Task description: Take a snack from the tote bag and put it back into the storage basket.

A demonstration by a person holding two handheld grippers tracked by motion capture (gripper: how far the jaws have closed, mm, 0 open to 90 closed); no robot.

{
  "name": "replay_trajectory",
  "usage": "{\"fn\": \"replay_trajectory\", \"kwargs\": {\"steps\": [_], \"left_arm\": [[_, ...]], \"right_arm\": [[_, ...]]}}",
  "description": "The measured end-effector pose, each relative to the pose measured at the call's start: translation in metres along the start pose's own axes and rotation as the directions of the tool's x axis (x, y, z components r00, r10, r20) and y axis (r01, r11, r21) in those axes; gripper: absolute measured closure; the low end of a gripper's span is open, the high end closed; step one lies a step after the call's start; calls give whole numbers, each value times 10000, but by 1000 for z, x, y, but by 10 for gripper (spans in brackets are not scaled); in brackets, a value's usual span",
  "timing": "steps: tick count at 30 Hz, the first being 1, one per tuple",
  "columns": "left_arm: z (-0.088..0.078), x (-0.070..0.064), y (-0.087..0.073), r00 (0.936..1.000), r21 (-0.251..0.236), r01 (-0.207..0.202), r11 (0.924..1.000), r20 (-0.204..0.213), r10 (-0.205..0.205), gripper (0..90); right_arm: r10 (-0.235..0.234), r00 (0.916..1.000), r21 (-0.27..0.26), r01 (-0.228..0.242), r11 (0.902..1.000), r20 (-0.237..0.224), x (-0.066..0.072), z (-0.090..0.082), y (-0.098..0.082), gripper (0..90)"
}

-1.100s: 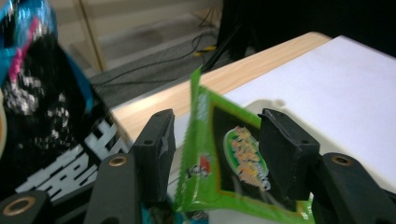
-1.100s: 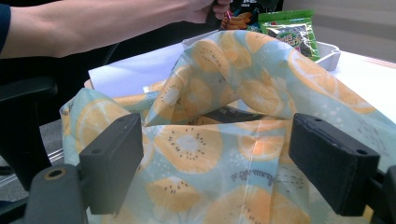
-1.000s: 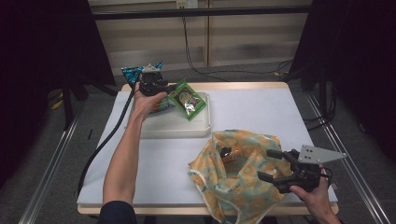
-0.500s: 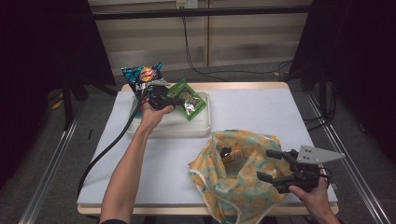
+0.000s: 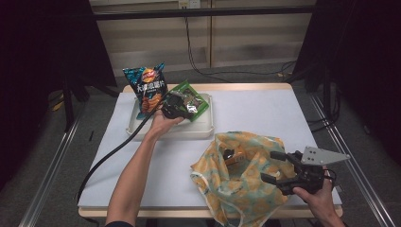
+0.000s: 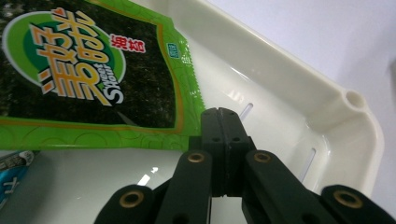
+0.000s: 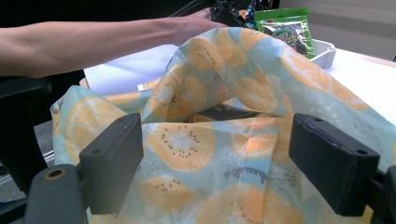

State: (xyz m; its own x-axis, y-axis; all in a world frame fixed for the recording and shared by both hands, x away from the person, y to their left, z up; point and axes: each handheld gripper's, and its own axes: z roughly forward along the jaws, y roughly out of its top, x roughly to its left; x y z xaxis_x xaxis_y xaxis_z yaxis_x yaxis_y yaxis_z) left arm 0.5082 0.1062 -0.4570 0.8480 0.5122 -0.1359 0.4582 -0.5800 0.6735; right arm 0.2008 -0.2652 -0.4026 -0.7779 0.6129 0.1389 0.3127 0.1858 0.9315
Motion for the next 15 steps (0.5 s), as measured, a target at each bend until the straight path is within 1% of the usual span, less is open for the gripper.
{"fn": "replay_trajectory", "kwargs": {"steps": [2,3,4,5,6,7,8,9,10,11,12,13,14,15], "left_arm": [[3,1,1,9999,242,32,9997,-119,-29,900],[4,2,2,9999,508,-58,9987,-97,63,900],[5,3,3,9996,801,-281,9964,-35,285,900],[6,3,4,9992,747,-383,9965,-57,389,900],[9,-1,4,10000,626,-32,9980,13,31,900],[10,-1,6,9996,785,-265,9966,20,264,900],[13,-3,6,9997,841,-222,9962,138,211,900],[14,-2,8,9986,1206,-525,9913,90,518,900],[16,-2,9,9989,1286,-458,9906,-1,462,900],[17,-2,9,9997,1305,-237,9912,-3,239,900],[18,-1,10,9999,1345,-169,9908,28,166,900],[19,1,10,10000,1429,-73,9897,-57,82,900],[20,0,9,9992,1251,391,9914,-154,-375,900],[17,6,9,9998,1777,-155,9840,-83,172,900]], "right_arm": [[4,10000,8,-4,10000,47,1,0,0,176],[-11,10000,8,11,10000,23,1,0,0,176],[-8,10000,-5,8,10000,20,1,0,0,176],[-3,10000,8,3,10000,35,1,-1,1,176],[-2,10000,6,2,10000,14,1,-1,1,176],[2,10000,23,-2,10000,34,1,-1,1,176],[-8,10000,40,8,10000,35,0,-1,1,176],[23,10000,7,-23,10000,15,0,0,0,176],[50,10000,29,-50,10000,44,-1,0,0,176],[43,10000,32,-43,10000,37,-1,0,0,176],[33,10000,31,-33,10000,28,-1,0,0,176],[29,10000,30,-29,10000,10,0,0,0,176],[21,10000,30,-21,10000,-1,0,0,0,176],[-14,10000,19,14,10000,23,1,0,0,176]]}}
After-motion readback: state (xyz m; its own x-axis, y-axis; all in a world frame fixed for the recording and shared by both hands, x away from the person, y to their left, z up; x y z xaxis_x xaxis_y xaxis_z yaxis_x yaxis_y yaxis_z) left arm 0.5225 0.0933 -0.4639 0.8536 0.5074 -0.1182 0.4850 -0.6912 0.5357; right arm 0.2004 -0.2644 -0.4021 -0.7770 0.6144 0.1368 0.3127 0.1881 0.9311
